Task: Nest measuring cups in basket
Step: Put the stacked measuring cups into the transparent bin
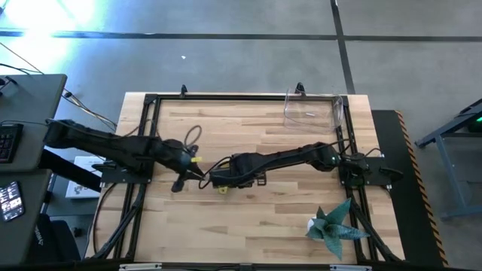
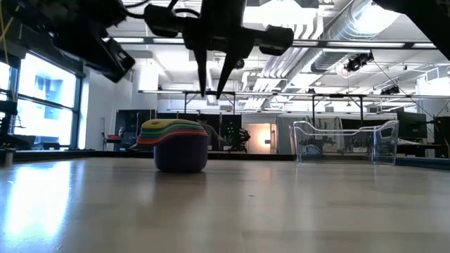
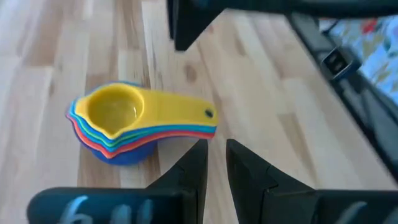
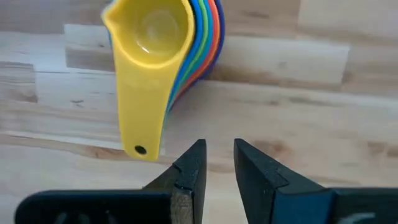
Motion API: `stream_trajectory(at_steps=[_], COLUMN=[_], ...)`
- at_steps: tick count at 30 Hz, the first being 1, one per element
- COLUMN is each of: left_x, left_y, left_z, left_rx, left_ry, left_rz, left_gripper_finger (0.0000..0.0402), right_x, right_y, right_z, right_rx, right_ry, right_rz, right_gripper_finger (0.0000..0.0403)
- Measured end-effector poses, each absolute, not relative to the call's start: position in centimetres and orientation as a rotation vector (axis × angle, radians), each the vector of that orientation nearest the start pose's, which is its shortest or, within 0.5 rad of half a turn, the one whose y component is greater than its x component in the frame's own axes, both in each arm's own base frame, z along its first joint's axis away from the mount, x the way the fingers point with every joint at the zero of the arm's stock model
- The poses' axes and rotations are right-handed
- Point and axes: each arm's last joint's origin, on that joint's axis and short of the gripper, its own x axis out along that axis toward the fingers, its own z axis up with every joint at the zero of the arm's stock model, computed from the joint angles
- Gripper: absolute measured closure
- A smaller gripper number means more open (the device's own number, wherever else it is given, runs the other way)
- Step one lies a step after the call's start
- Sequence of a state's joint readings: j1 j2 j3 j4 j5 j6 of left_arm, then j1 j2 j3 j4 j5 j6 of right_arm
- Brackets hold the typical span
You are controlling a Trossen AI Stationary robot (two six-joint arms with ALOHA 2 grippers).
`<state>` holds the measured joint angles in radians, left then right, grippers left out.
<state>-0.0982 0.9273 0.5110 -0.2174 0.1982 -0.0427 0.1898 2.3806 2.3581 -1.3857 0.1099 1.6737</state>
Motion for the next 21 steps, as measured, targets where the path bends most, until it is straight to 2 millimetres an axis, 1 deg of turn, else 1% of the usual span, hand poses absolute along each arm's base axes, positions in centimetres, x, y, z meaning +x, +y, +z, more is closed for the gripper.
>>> stream_trajectory(at_steps=[5,10,14,18,21], left_x=[16.6,14.5,12.9,10.9,9.4], left_y=[-2.2,-2.0,-1.9,-1.9,-1.7], left_z=[23.6,25.1,25.7,26.9,27.5], left_rx=[-0.099,-0.096,-0.106,-0.125,-0.101], left_ry=[0.517,0.425,0.39,0.274,0.197], left_rz=[-0.271,-0.278,-0.284,-0.37,-0.342], left_gripper_finger=[0.0353,0.0353,0.0353,0.0353,0.0353], right_x=[46.1,46.0,46.0,46.1,46.1], right_y=[7.6,6.5,6.0,5.9,5.9], right_z=[25.7,26.6,26.9,26.9,26.9], right_rx=[1.127,1.117,1.119,1.127,1.138], right_ry=[1.037,1.026,1.021,1.019,1.026], right_rz=[-1.041,-1.03,-1.013,-1.007,-1.004], right_gripper_finger=[0.0329,0.0329,0.0329,0.0329,0.0329])
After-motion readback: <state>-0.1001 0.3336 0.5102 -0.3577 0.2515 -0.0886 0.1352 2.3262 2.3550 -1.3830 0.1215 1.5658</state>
